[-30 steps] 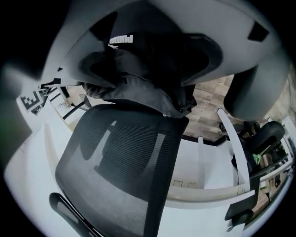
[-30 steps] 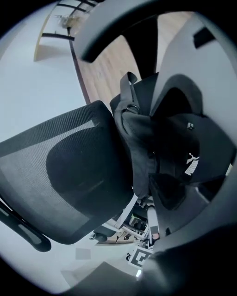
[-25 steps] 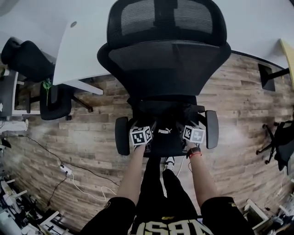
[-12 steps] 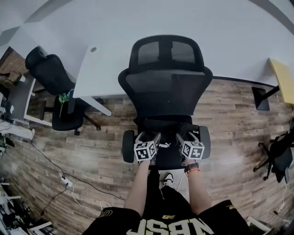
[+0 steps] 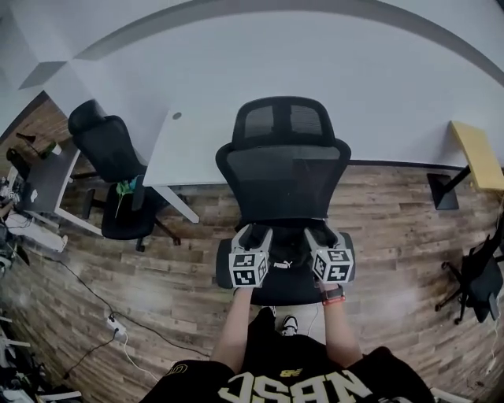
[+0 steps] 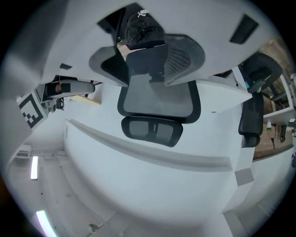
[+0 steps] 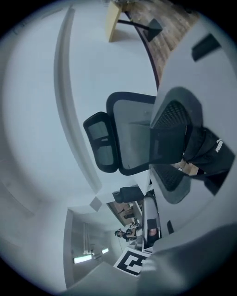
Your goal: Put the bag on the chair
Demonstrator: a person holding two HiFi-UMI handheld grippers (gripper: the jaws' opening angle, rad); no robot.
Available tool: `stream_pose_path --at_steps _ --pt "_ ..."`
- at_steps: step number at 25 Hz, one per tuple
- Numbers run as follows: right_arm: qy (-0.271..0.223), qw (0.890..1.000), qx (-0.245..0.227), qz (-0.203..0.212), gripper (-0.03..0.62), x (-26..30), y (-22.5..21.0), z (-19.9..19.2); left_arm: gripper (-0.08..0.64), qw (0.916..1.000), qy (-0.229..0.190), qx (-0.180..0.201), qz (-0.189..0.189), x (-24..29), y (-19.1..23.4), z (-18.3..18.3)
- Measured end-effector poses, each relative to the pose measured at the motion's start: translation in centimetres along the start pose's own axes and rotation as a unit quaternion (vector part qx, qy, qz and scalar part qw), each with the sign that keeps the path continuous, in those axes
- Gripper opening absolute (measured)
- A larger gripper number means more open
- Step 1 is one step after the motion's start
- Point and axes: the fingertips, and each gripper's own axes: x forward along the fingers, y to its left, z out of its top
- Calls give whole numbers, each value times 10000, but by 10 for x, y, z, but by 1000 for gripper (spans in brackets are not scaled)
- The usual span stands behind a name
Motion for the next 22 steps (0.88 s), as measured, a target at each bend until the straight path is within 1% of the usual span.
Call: stream_pose_path --at_steps 3,7,10,14,19,22 --pt "-314 9993 -210 56 216 -12 9 32 230 9993 -355 126 11 -12 -9 33" --pt "-744 9964 -374 165 172 -23 16 72 191 9965 -804 223 -15 -22 -16 73" --pt "-976 9938 -522 129 157 -31 18 94 144 9946 -997 282 22 -30 -17 92" --pt "-1236 9908 -545 -25 113 -40 13 113 93 9928 -1097 482 19 -33 -24 108" --pt "-1404 9884 -578 -98 62 -44 11 127 43 9906 -1282 473 5 -31 -29 120" --pt "-1480 9872 -586 -123 36 -43 9 134 27 9902 -1325 440 0 -26 -27 122"
